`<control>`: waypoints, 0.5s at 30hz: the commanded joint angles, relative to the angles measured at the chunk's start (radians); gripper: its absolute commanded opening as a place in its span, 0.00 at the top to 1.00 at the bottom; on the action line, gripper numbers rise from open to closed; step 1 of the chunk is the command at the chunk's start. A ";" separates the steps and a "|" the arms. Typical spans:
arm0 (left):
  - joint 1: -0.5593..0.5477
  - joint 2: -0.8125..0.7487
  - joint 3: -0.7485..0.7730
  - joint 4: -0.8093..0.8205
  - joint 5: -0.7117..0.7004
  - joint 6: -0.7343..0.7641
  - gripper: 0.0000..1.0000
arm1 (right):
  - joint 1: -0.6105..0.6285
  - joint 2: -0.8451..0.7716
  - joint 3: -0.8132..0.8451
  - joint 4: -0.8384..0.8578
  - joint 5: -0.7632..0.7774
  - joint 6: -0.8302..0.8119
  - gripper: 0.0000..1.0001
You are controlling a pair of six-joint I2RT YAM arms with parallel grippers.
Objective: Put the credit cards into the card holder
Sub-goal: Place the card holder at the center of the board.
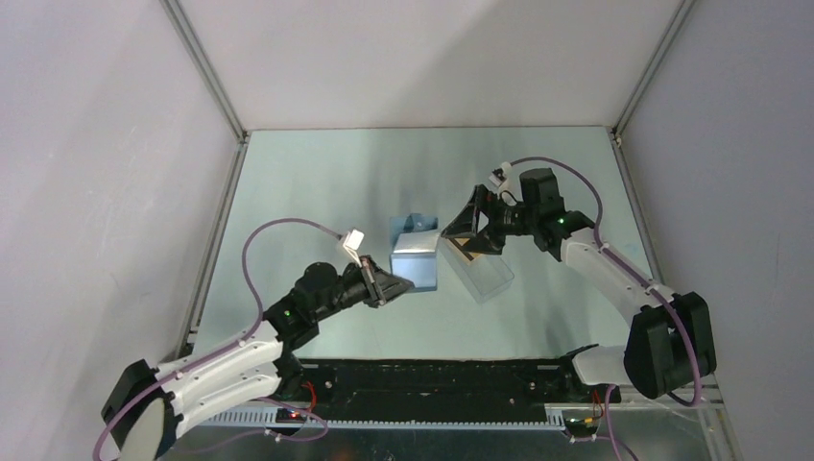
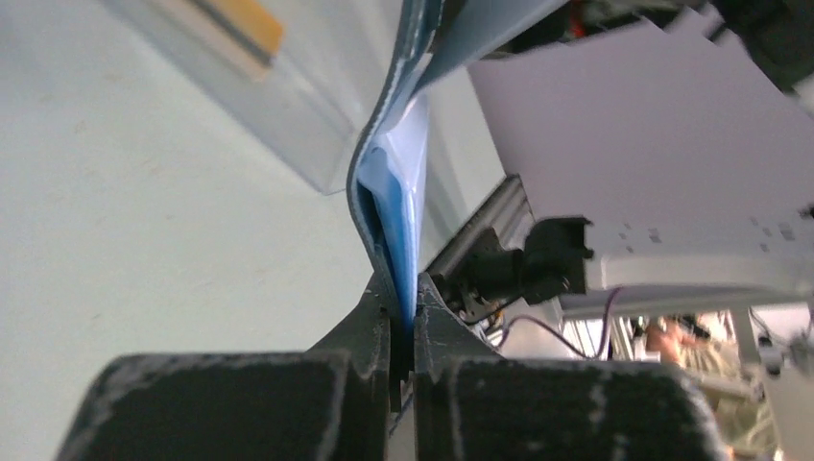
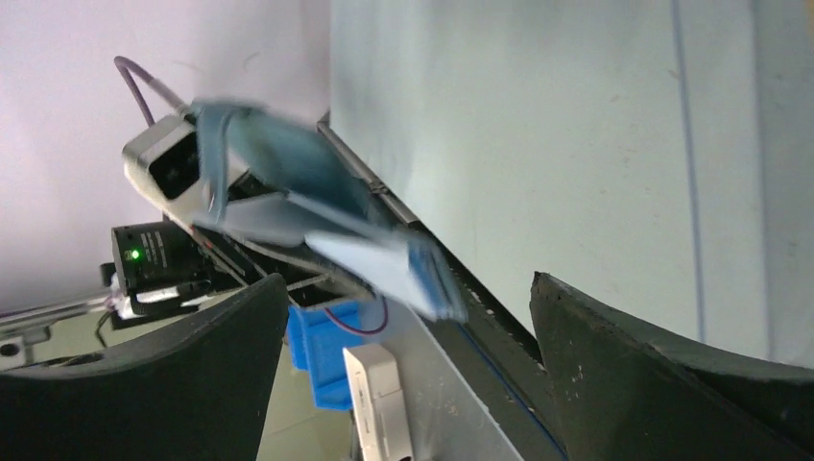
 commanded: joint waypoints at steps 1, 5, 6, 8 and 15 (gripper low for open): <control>0.082 -0.006 -0.061 0.044 -0.042 -0.157 1.00 | -0.027 -0.045 0.007 -0.100 0.072 -0.103 0.01; 0.171 -0.016 -0.132 0.044 0.000 -0.192 1.00 | -0.044 -0.054 0.006 -0.179 0.106 -0.164 0.01; 0.204 -0.012 -0.150 0.043 0.014 -0.194 1.00 | -0.044 -0.053 0.007 -0.198 0.112 -0.179 0.01; 0.247 0.006 -0.163 0.043 0.066 -0.185 1.00 | -0.045 -0.048 0.007 -0.222 0.117 -0.202 0.01; 0.293 0.151 -0.109 0.028 0.237 -0.084 1.00 | -0.043 -0.037 0.006 -0.287 0.136 -0.277 0.01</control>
